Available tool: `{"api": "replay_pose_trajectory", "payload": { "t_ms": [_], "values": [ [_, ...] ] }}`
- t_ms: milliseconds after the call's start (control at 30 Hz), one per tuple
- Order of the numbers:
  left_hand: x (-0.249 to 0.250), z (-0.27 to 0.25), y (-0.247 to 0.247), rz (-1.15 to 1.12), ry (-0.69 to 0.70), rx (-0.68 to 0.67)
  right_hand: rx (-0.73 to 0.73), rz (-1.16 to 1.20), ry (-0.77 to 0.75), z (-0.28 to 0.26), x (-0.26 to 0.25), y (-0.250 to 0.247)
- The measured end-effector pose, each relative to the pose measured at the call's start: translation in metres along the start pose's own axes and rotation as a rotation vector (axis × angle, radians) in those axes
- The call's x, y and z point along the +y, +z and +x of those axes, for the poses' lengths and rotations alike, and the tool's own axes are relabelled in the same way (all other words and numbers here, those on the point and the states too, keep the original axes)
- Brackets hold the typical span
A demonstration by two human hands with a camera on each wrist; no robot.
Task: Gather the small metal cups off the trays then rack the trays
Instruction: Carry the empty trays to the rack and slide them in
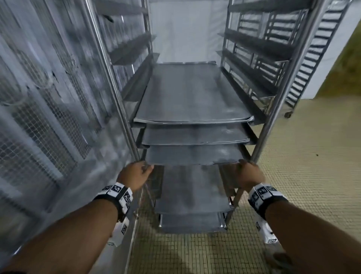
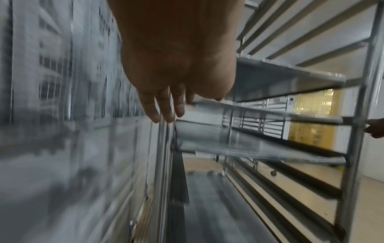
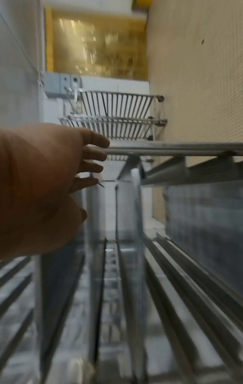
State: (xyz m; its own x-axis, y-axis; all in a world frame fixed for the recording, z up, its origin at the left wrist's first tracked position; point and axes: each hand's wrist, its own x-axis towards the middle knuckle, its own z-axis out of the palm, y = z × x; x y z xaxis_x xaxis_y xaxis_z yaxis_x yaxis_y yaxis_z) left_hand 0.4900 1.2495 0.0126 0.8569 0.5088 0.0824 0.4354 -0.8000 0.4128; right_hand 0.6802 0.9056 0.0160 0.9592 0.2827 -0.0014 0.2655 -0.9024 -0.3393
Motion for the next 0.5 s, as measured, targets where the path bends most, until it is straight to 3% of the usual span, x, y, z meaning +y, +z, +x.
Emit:
{"api": "replay_pose_trajectory", "payload": {
  "t_ms": [100, 233, 500],
  "values": [
    [0.007, 0.024, -0.054, -0.096, -0.054, 0.199, 0.143, 0.128, 0.14, 0.019, -0.001, -0.053],
    [0.043, 0.05, -0.126, -0.225, -0.074, 0.455, 0.298, 0.254, 0.158, 0.05, -0.012, -0.13],
    [0.112, 0.083, -0.233, -0.428, -0.065, 0.568, 0.526, 0.392, 0.096, 0.089, -0.052, -0.255]
  ]
}}
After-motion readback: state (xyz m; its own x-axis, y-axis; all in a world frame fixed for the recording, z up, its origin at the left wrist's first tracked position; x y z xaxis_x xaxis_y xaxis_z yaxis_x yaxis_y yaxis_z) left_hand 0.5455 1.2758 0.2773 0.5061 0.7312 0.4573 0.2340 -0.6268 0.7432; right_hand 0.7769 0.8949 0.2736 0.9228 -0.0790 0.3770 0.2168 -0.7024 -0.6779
